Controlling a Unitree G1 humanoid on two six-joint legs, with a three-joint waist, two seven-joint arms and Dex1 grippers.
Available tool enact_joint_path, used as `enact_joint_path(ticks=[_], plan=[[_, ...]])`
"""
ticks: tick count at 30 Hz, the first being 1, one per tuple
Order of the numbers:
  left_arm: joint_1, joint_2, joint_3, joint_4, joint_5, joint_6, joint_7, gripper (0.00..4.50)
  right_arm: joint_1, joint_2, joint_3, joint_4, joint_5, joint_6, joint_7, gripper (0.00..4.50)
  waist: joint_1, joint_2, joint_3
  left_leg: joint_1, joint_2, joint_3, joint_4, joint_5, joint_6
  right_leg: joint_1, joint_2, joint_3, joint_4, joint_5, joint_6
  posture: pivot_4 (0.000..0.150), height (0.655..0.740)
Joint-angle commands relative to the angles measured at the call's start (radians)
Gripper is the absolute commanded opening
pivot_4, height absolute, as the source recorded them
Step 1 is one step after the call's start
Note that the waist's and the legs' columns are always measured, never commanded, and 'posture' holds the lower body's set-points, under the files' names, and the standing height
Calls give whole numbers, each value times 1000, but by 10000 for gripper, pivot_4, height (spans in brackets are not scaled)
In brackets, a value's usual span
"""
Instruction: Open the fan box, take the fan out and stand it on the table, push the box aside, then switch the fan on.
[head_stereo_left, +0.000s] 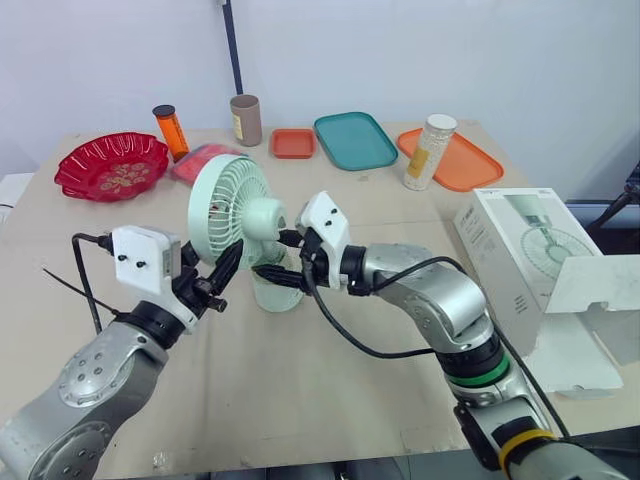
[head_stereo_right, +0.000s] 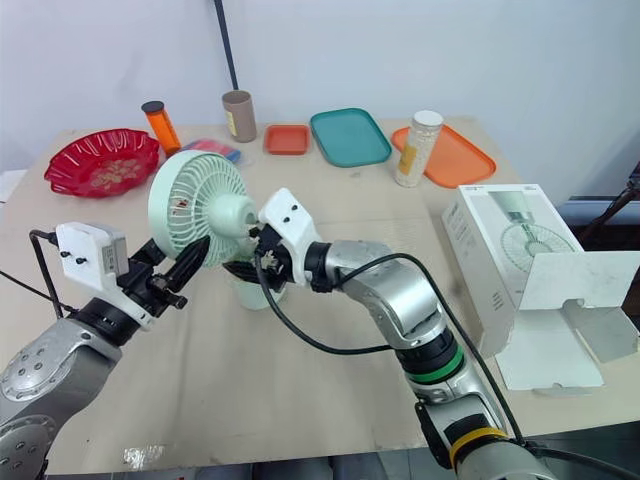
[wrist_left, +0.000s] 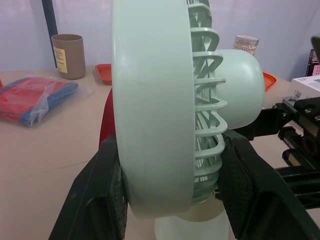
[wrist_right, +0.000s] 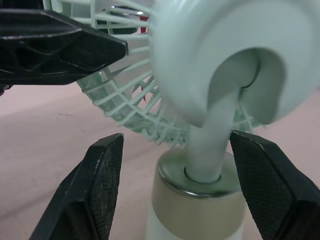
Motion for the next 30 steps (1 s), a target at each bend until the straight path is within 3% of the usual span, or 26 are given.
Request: enact_joint_path(ticks=[1, 12, 14, 16, 17, 20, 22, 30], plan=[[-22, -3, 9, -44, 14, -24, 0, 19143, -23, 9, -7, -3, -16, -14, -8, 34355, 0, 0, 0, 0, 0, 0, 0, 0, 0, 0, 0, 0, 0, 0, 0, 1500, 7400], [-7, 6, 3, -47, 46, -17, -21, 19143, -25, 14, -17, 1, -40, -20, -15, 34355, 0, 0, 0, 0, 0, 0, 0, 0, 0, 0, 0, 0, 0, 0, 0, 1500, 7400], [-13, 0, -7, -49, 49, -14, -20, 19143, -25, 20, -17, 1, -41, -21, -17, 30046, 0, 0, 0, 0, 0, 0, 0, 0, 0, 0, 0, 0, 0, 0, 0, 1500, 7400], [-14, -3, -11, -49, 51, -13, -23, 19143, -25, 27, -15, 0, -41, -20, -18, 22083, 0, 0, 0, 0, 0, 0, 0, 0, 0, 0, 0, 0, 0, 0, 0, 1500, 7400], [-13, -4, -11, -48, 52, -14, -24, 19143, -25, 29, -14, 0, -41, -20, -18, 20774, 0, 0, 0, 0, 0, 0, 0, 0, 0, 0, 0, 0, 0, 0, 0, 1500, 7400], [-6, -2, -7, -50, 52, -14, -29, 19143, -27, 36, -16, 1, -43, -19, -20, 8096, 0, 0, 0, 0, 0, 0, 0, 0, 0, 0, 0, 0, 0, 0, 0, 1500, 7400], [-8, -2, -5, -49, 51, -12, -29, 19143, -28, 38, -18, 2, -45, -20, -18, 3722, 0, 0, 0, 0, 0, 0, 0, 0, 0, 0, 0, 0, 0, 0, 0, 1500, 7400], [-16, -2, -6, -51, 43, -6, -24, 19143, -19, 41, -15, -3, -50, -22, -13, 3541, 0, 0, 0, 0, 0, 0, 0, 0, 0, 0, 0, 0, 0, 0, 0, 1500, 7400]])
